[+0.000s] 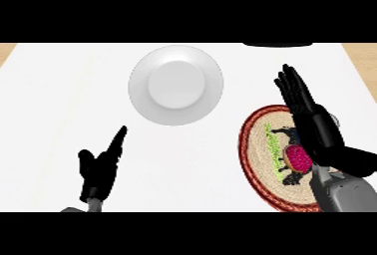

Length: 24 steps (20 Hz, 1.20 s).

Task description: Pick the cupcake from the placemat and place it in the plate

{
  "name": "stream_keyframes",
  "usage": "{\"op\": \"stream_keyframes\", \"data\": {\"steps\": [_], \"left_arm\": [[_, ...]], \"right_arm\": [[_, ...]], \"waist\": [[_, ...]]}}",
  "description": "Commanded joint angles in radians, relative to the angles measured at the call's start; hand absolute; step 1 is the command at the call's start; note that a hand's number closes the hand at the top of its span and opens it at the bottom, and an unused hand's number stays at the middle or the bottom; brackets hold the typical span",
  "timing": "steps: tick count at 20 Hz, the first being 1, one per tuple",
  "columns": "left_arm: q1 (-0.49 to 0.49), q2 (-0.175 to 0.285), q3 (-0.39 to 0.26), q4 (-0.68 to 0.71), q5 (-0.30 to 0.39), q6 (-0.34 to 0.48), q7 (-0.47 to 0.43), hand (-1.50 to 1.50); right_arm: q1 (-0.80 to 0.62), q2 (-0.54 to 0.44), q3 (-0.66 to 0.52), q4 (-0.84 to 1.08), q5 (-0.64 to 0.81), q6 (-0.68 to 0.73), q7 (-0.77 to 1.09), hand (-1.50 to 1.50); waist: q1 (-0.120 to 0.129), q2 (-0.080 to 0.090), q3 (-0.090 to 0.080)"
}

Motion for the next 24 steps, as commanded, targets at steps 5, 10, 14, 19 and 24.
{"op": "stream_keyframes", "data": {"steps": [5,10,14,19,24], "left_arm": [[-0.071,0.11,0.056,-0.041,-0.096,0.014,-0.113,0.0],[-0.048,0.088,0.017,-0.047,-0.094,0.035,-0.115,0.0],[-0.069,0.123,0.037,-0.069,-0.068,0.017,-0.108,0.0],[-0.073,0.139,0.046,-0.038,-0.044,0.002,-0.134,0.0],[-0.045,0.155,0.042,-0.04,-0.032,0.009,-0.161,0.0]], "right_arm": [[-0.012,0.103,-0.12,0.124,-0.003,-0.248,0.207,1.5],[0.046,0.049,-0.201,0.169,0.281,-0.568,0.176,-1.5],[0.102,0.151,-0.101,0.152,0.42,-0.707,0.107,-1.5],[0.161,0.178,-0.042,0.141,0.59,-0.828,0.148,-1.5],[0.259,0.165,-0.037,0.096,0.706,-0.854,0.244,-1.5]], "waist": [[0.037,-0.006,0.009],[0.022,-0.014,0.008],[0.032,-0.016,0.009],[0.019,-0.017,0.006],[0.01,-0.021,0.004]]}}
